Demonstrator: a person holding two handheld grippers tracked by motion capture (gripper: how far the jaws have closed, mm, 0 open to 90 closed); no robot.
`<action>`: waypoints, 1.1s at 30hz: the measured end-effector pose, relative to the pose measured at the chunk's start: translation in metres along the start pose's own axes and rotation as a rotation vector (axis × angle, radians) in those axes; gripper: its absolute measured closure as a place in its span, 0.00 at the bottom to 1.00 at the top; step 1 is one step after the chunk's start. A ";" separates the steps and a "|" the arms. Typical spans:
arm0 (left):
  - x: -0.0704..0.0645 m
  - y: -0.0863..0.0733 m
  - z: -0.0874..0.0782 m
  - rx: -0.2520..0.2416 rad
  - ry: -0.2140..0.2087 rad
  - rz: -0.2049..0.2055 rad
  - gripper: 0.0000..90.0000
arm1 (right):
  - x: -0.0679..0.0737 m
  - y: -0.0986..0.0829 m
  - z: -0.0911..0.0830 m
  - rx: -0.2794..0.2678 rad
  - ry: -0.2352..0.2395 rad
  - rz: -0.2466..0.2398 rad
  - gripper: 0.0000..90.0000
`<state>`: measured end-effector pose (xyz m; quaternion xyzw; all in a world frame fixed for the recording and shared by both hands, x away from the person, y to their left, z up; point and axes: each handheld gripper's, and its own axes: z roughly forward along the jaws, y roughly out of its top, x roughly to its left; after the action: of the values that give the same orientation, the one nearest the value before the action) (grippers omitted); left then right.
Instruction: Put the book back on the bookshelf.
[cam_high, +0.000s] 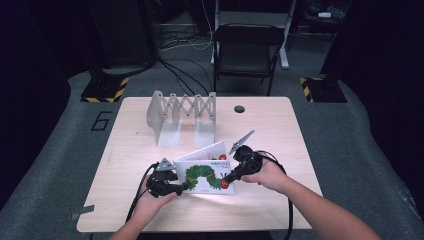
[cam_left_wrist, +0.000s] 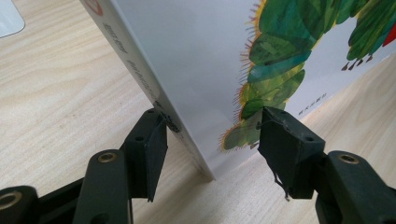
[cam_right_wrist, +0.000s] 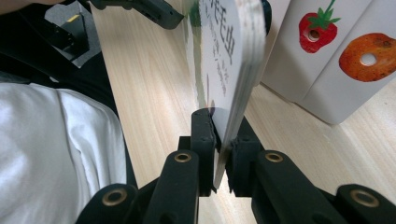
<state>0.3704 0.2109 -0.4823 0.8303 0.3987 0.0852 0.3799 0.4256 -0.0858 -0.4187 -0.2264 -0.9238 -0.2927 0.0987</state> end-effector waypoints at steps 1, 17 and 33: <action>0.001 0.000 -0.001 0.001 -0.004 0.007 0.48 | 0.000 0.000 0.000 0.002 -0.001 -0.002 0.92; 0.011 0.011 -0.013 -0.050 -0.024 -0.021 0.47 | -0.002 -0.003 0.001 -0.001 -0.003 -0.007 0.92; 0.014 0.038 -0.010 -0.065 -0.059 0.002 0.35 | -0.003 -0.005 0.006 0.018 -0.019 -0.040 0.92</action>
<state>0.3982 0.2120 -0.4506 0.8200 0.3836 0.0740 0.4182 0.4257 -0.0876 -0.4268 -0.2096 -0.9316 -0.2842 0.0860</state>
